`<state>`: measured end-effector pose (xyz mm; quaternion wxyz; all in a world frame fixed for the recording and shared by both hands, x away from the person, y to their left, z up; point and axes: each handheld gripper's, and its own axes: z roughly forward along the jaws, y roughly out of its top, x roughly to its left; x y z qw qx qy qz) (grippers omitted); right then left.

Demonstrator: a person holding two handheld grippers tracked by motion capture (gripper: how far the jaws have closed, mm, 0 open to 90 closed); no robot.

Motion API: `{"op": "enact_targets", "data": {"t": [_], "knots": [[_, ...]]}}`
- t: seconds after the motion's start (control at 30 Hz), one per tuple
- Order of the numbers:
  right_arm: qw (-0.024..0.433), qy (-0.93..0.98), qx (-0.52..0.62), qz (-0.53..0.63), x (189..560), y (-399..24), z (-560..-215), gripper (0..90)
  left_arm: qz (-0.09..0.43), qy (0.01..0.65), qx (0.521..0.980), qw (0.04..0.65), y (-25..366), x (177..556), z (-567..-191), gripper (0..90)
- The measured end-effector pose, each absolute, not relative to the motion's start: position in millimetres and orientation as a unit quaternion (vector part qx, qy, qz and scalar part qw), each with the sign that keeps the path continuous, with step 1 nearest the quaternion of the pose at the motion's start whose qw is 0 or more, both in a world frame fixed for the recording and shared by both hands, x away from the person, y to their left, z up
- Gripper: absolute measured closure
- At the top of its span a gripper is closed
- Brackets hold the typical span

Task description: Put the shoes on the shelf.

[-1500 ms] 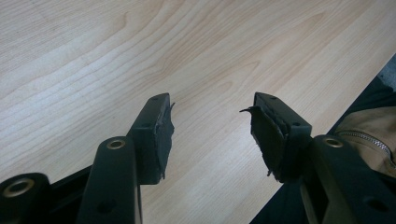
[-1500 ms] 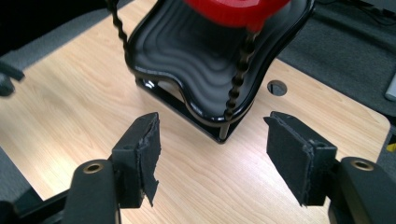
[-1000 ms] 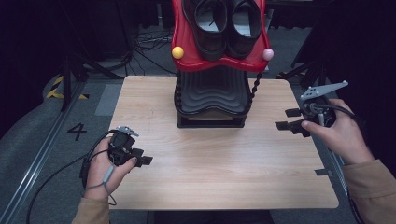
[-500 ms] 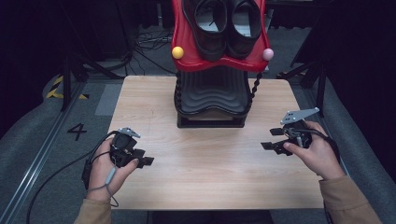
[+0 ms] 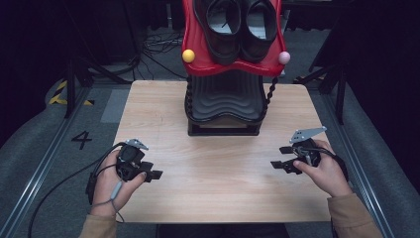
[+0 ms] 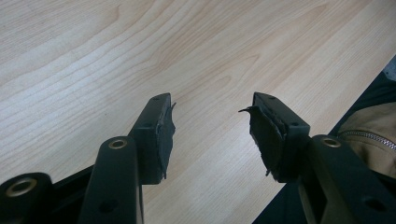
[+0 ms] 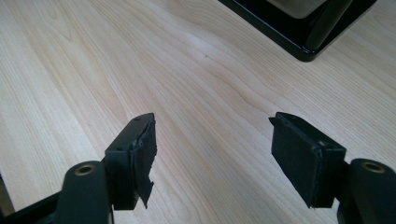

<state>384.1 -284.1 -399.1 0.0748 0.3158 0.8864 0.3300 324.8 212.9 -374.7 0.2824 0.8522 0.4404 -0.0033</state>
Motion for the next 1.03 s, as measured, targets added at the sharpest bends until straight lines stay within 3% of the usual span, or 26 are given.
{"op": "enact_targets", "data": {"t": [0.73, 1.03], "knots": [[0.043, 0.925, 0.318, 0.205, 384, -274, -442, 29.7, -0.022, 0.444, 0.859, 0.254, 210, 327, -387, 48.5], [0.035, 0.931, 0.325, 0.164, 381, -283, -445, 27.3, -0.047, 0.453, 0.865, 0.210, 209, 332, -401, 45.5]]}}
